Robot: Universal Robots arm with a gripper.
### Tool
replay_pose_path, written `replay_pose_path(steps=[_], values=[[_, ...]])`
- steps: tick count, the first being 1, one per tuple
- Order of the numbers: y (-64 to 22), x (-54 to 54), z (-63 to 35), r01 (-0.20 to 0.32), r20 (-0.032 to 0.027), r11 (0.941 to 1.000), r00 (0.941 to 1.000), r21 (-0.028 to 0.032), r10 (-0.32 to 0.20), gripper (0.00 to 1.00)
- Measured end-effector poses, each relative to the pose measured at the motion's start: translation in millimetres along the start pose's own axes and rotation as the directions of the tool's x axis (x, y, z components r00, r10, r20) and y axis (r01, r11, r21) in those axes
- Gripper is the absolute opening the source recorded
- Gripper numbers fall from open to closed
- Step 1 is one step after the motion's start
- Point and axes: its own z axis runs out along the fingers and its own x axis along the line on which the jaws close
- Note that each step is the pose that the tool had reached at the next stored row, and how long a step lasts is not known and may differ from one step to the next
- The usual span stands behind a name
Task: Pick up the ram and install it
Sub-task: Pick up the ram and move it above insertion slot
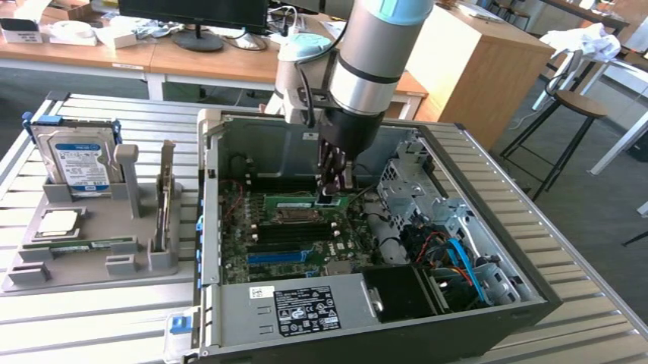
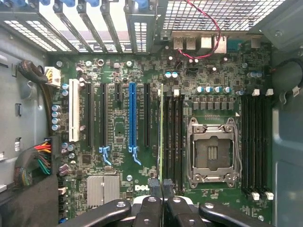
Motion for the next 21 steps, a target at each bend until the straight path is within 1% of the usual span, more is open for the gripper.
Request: replay_pose_path(steps=[17, 21], values=[[-0.6, 0.8, 27.7, 0.000, 0.0001, 1.0000, 1.0000, 0.0000, 0.000, 0.11], [-0.6, 0.9, 29.7, 0.000, -0.0001, 1.0000, 1.0000, -0.0001, 0.000, 0.11]])
